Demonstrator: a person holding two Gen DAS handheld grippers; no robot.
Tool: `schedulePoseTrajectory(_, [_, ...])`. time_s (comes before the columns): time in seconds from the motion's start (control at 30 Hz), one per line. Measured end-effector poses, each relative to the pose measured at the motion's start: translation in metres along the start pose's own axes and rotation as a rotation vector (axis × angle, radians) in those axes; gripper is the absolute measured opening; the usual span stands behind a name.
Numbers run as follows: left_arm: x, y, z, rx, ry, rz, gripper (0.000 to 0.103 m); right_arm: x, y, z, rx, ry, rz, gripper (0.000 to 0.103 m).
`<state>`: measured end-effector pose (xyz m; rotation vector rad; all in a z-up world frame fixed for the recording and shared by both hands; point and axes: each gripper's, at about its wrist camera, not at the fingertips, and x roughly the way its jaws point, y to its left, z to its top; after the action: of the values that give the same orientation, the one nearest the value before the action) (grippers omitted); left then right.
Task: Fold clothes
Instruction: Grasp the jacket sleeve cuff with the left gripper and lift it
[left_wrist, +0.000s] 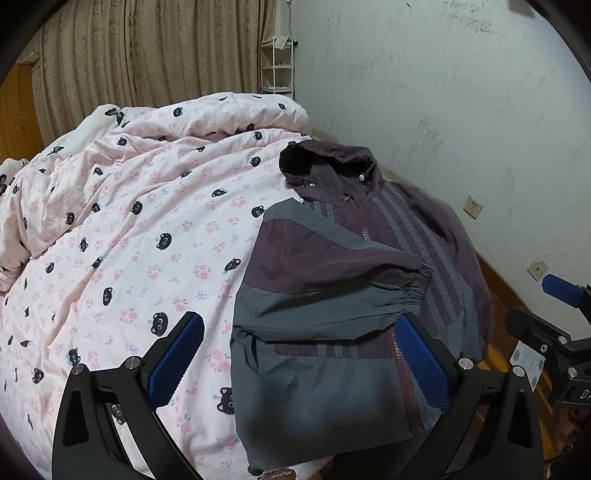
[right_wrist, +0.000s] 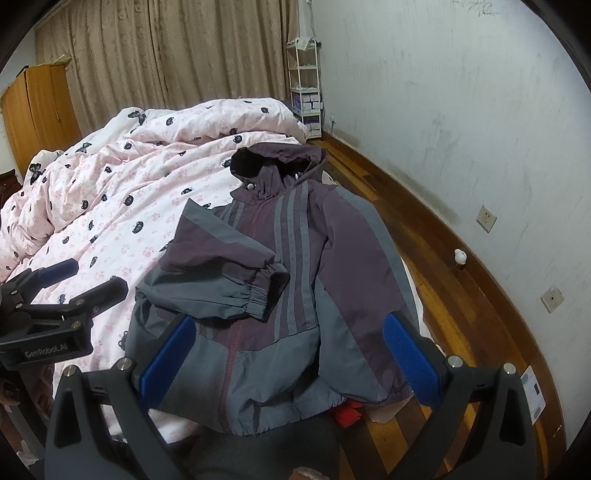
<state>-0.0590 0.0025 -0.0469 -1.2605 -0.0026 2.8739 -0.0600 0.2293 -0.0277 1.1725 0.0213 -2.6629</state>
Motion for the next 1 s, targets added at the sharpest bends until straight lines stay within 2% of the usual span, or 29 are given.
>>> schedulePoseTrajectory(0.5, [0.074, -0.019, 0.019, 0.088, 0.016, 0.02, 0.102, 0.043, -0.023, 0.004, 0.03, 0.057, -0.001, 0.103])
schedulePoseTrajectory(0.87, [0.124, -0.034, 0.012, 0.167, 0.082, -0.006, 0.102, 0.057, -0.038, 0.005, 0.06, 0.084, -0.009, 0.103])
schedulePoseTrajectory(0.9, [0.127, -0.035, 0.011, 0.172, 0.086, -0.006, 0.101, 0.058, -0.039, 0.005, 0.062, 0.086, -0.01, 0.103])
schedulePoseTrajectory(0.97, [0.132, -0.037, 0.009, 0.184, 0.095, -0.01, 0.091, 0.061, -0.042, 0.005, 0.068, 0.091, -0.012, 0.103])
schedulePoseTrajectory(1.0, [0.135, -0.037, 0.008, 0.19, 0.099, -0.012, 0.078, 0.062, -0.043, 0.006, 0.071, 0.093, -0.012, 0.103])
